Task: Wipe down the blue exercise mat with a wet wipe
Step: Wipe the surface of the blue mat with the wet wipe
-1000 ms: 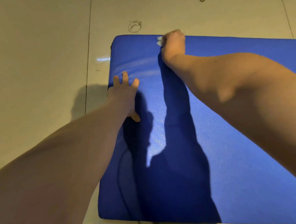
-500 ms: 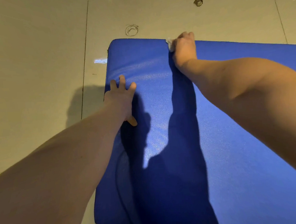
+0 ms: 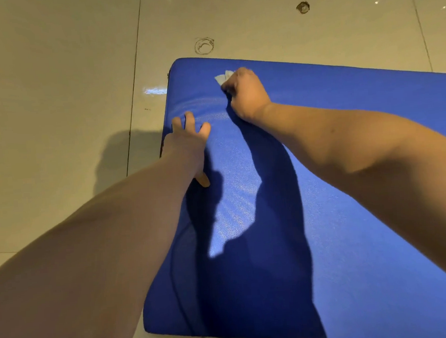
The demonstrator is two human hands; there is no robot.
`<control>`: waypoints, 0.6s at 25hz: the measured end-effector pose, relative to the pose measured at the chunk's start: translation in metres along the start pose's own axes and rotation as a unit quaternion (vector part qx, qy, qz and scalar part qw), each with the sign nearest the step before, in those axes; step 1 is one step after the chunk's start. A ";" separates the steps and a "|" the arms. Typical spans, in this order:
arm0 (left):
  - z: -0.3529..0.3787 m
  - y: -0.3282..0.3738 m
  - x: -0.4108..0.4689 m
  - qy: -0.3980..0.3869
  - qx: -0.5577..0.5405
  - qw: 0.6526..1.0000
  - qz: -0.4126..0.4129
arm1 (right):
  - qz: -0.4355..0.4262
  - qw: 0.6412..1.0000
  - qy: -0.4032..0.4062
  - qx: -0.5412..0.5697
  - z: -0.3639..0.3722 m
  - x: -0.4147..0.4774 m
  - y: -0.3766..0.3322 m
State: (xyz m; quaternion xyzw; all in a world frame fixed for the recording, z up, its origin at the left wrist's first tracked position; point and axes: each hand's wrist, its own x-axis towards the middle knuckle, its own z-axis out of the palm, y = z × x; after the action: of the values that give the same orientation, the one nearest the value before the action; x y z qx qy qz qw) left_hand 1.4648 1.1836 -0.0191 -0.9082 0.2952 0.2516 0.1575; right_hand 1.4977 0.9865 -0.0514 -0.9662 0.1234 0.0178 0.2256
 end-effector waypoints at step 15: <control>0.059 -0.005 -0.062 0.122 -0.163 0.978 -0.049 | 0.068 0.955 -0.176 0.227 0.010 -0.188 -0.030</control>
State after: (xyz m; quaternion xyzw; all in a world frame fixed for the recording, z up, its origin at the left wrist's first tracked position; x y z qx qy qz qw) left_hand 1.4033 1.2419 -0.0330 -0.9588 0.2230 0.1753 -0.0175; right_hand 1.3231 1.0601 -0.0302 -0.8602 0.1485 0.1742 0.4556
